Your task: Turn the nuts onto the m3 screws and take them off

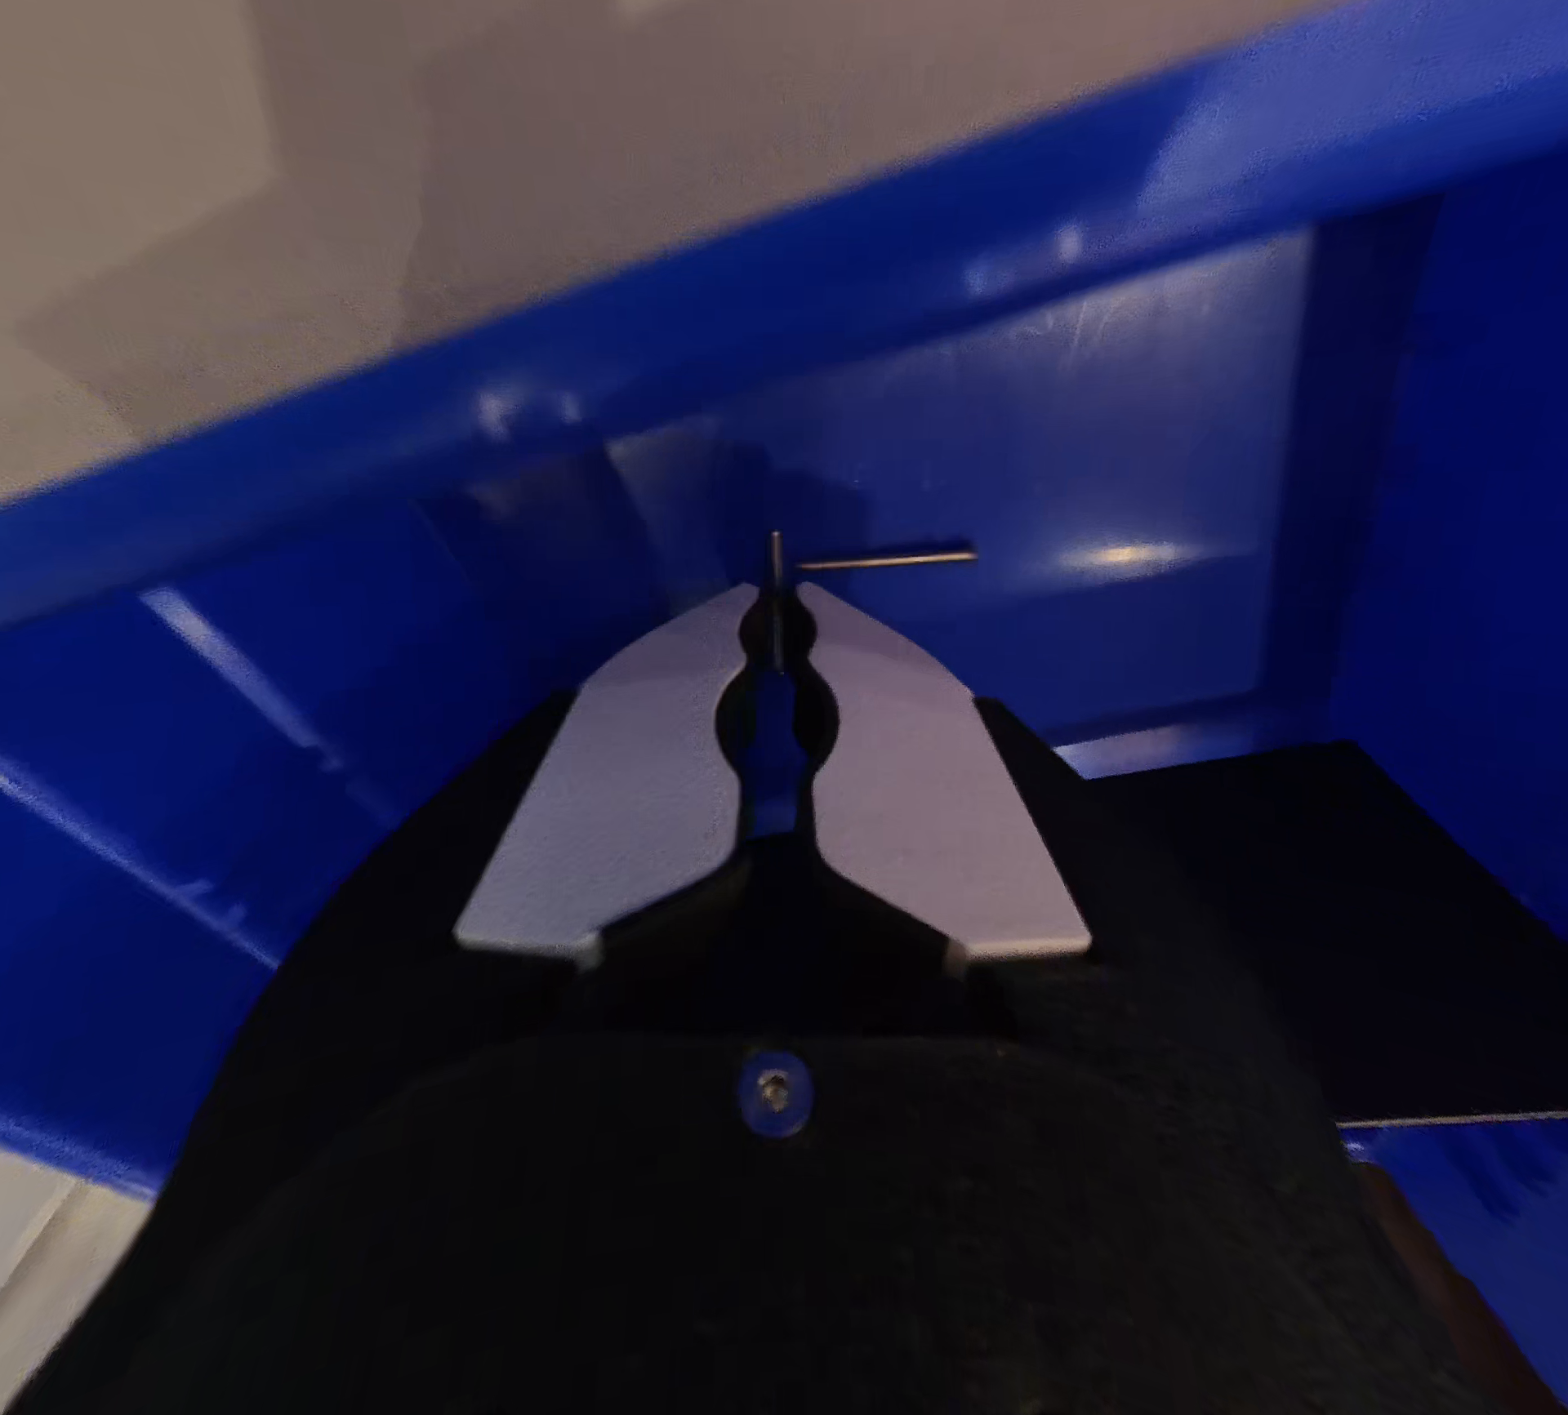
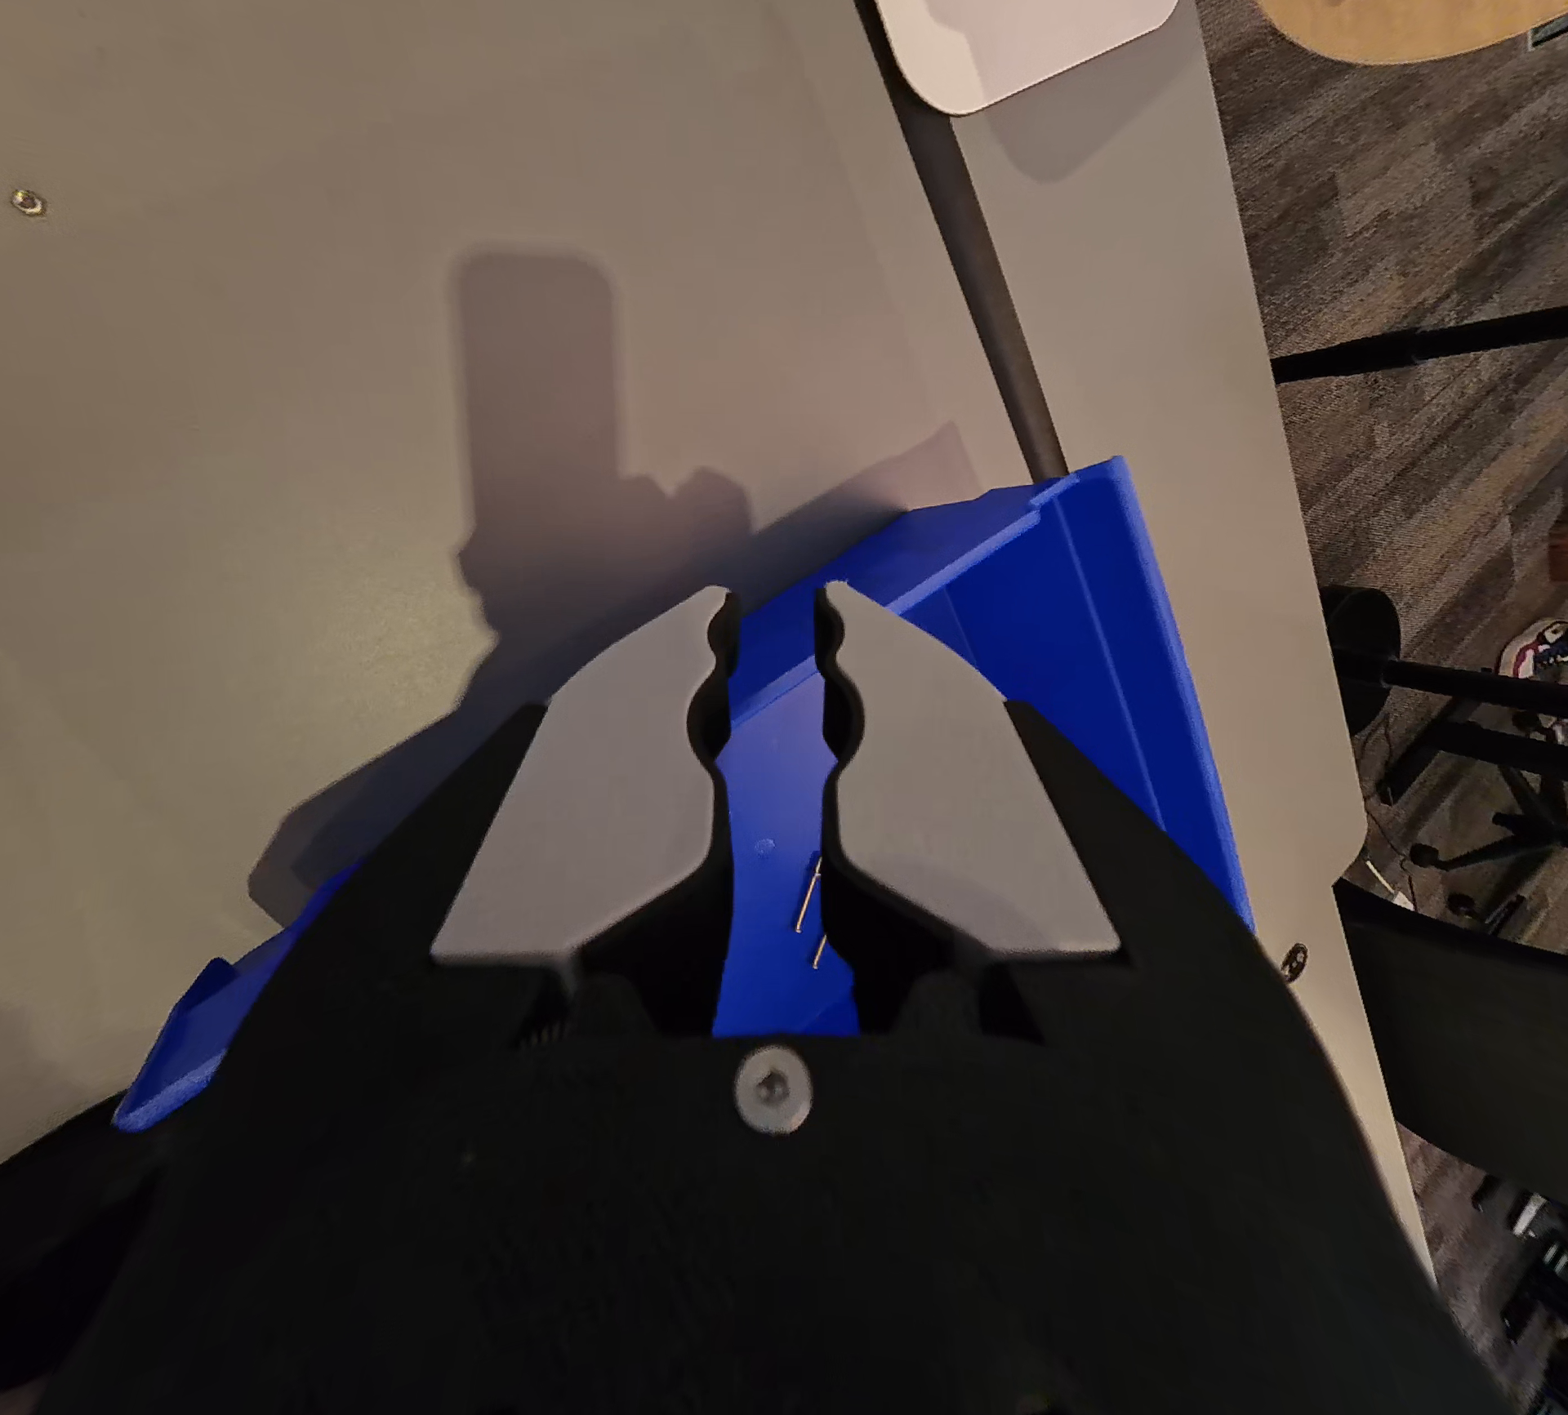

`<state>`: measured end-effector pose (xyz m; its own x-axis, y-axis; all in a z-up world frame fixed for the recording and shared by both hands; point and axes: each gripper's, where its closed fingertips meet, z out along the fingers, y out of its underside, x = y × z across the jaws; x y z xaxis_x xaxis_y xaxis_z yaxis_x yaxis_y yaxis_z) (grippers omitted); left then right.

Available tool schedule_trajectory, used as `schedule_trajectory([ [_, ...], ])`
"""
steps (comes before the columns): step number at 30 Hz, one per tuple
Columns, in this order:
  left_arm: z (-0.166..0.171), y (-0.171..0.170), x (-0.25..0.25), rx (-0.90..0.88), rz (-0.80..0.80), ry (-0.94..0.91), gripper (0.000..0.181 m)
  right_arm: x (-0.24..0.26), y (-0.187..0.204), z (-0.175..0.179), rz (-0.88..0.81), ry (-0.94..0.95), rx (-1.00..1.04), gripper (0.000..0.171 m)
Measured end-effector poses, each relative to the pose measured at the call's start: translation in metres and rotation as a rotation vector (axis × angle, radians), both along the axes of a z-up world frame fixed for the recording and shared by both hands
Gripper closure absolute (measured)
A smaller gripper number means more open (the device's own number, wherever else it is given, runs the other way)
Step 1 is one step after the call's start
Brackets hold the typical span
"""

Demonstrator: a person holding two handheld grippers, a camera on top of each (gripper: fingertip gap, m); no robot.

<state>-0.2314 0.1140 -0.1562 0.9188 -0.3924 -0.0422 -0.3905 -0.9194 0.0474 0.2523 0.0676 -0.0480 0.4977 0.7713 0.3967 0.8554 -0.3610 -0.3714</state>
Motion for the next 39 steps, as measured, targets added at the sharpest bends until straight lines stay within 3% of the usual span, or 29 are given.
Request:
schedule_trajectory([
  [7, 0.007, 0.005, -0.016, 0.065, -0.026, 0.081, 0.178, -0.006, -0.006, 0.009, 0.031, 0.031, 0.014, 0.153],
  [11, 0.04, 0.011, -0.003, 0.214, -0.028, 0.011, 0.178, -0.009, -0.007, 0.017, 0.047, 0.051, 0.037, 0.153],
  [14, 0.096, 0.001, 0.06, 0.363, -0.09, -0.251, 0.178, -0.026, -0.011, 0.027, 0.096, 0.133, 0.059, 0.154],
  [18, 0.174, -0.051, 0.177, 0.521, -0.317, -0.655, 0.179, -0.081, -0.025, 0.058, 0.239, 0.435, 0.082, 0.154],
  [21, 0.205, -0.098, 0.245, 0.595, -0.49, -0.835, 0.179, -0.126, -0.053, 0.091, 0.403, 0.714, 0.078, 0.148],
  [25, 0.237, -0.131, 0.297, 0.718, -0.598, -1.023, 0.179, -0.154, -0.089, 0.123, 0.546, 0.976, 0.0, 0.145],
  [32, 0.231, -0.155, 0.323, 0.666, -0.674, -1.097, 0.179, -0.154, -0.099, 0.16, 0.568, 1.309, -0.095, 0.151],
  [39, 0.232, -0.158, 0.326, 0.628, -0.66, -1.173, 0.179, -0.166, -0.106, 0.148, 0.598, 1.318, -0.186, 0.156],
])
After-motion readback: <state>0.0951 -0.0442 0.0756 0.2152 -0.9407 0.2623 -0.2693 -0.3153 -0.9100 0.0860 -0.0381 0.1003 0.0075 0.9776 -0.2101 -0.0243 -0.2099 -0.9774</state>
